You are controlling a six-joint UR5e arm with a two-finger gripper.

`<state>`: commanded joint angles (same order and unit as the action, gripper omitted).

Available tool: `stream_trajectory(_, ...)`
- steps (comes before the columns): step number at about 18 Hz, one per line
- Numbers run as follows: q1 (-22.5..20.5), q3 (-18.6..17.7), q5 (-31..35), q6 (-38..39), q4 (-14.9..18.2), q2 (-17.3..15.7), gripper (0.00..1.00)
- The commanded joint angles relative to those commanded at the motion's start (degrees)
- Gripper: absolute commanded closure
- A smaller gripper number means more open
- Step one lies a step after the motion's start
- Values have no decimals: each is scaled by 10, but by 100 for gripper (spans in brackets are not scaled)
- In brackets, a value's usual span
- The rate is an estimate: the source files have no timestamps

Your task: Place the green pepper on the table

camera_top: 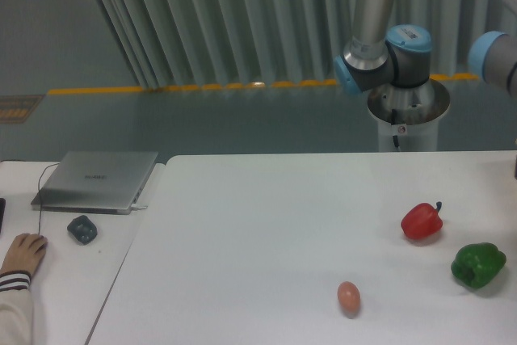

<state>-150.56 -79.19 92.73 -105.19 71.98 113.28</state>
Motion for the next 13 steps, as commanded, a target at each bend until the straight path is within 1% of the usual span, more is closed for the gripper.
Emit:
stream_trajectory(2,-8,3,-6,-35,0,11,0)
stream_trajectory(4,-13,4,-24,-46,-1,20,0)
stream_trajectory(8,-15,2,-38,-46,0,20,0)
stream_trajectory(13,-15,-2,-40,-46,-1,17,0)
